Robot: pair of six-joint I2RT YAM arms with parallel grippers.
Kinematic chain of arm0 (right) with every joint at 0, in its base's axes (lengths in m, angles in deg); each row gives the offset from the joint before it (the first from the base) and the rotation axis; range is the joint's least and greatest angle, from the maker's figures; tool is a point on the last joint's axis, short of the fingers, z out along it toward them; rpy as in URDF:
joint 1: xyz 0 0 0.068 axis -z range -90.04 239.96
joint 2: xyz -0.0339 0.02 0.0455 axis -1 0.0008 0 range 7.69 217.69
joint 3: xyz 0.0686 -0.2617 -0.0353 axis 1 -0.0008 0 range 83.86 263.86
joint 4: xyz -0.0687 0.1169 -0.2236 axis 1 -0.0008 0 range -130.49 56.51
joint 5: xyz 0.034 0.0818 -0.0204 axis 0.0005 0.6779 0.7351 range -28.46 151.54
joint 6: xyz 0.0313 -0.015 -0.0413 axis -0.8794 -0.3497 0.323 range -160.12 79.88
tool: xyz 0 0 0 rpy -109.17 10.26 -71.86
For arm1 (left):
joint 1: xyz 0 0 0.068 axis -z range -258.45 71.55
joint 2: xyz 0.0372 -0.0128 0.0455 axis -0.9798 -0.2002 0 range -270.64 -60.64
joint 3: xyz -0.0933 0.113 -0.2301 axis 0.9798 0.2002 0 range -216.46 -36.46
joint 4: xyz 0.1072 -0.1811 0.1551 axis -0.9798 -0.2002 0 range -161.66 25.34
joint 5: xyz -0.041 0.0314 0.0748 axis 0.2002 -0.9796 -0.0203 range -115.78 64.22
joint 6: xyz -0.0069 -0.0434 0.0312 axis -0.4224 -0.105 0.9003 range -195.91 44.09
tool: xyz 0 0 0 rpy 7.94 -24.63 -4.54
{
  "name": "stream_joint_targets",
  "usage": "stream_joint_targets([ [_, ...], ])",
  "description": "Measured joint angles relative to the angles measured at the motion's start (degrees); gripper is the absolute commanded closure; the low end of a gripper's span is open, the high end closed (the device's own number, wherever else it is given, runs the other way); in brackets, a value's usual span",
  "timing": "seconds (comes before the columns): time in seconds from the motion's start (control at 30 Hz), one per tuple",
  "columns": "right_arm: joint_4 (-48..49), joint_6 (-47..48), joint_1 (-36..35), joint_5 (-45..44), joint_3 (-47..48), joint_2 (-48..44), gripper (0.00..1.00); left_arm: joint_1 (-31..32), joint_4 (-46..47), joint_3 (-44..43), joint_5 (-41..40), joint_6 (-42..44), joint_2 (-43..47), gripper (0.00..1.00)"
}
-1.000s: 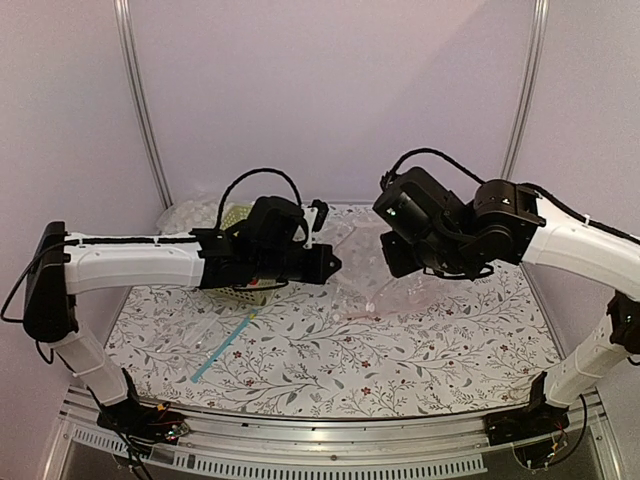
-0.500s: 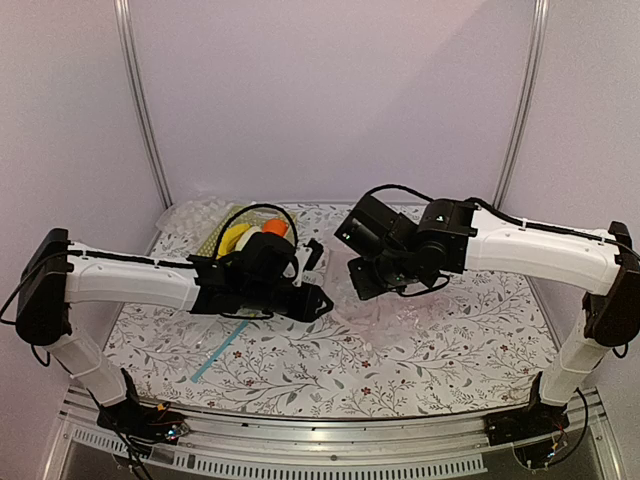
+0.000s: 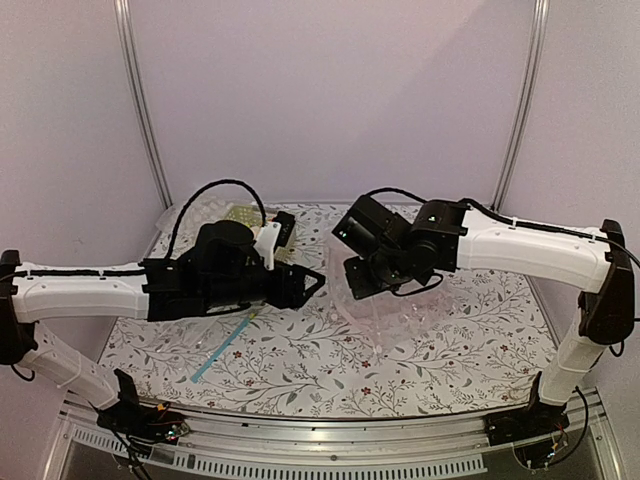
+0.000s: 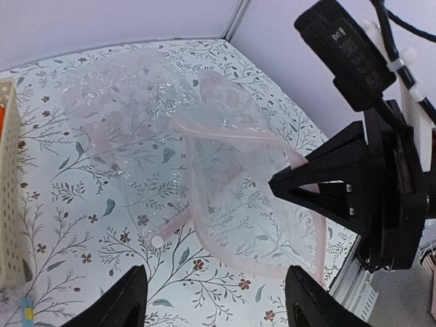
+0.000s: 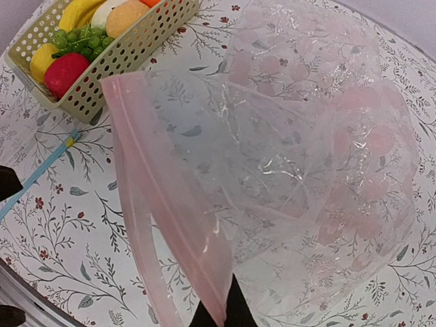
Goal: Place the food in the zip-top bag and seal the zipper
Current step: Open the zipper food storage bag at the center of the board, then pick up the fake fruit from the bin.
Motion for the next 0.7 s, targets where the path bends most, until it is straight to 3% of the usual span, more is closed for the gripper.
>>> stream_joint_targets([
  [0.27, 1.2, 0.1, 0.6, 1.8, -0.1, 0.0, 1.00, -4.3, -11.3, -0.3, -5.6, 1.3, 5.4, 0.27],
  [0.43, 2.3, 0.2, 0.7, 2.4, -0.6, 0.0, 1.00, -17.6, -17.1, -0.4, -3.8, 0.2, 7.1, 0.27],
  [0.6, 2.8, 0.2, 0.8, 3.0, -1.0, 0.0, 1.00, -30.0, -16.5, 0.2, -0.5, -3.7, 6.8, 0.29],
  [0.7, 3.2, 0.3, 0.9, 3.1, -1.0, -0.1, 1.00, -33.6, -15.4, 0.2, 0.6, -4.9, 4.7, 0.29],
])
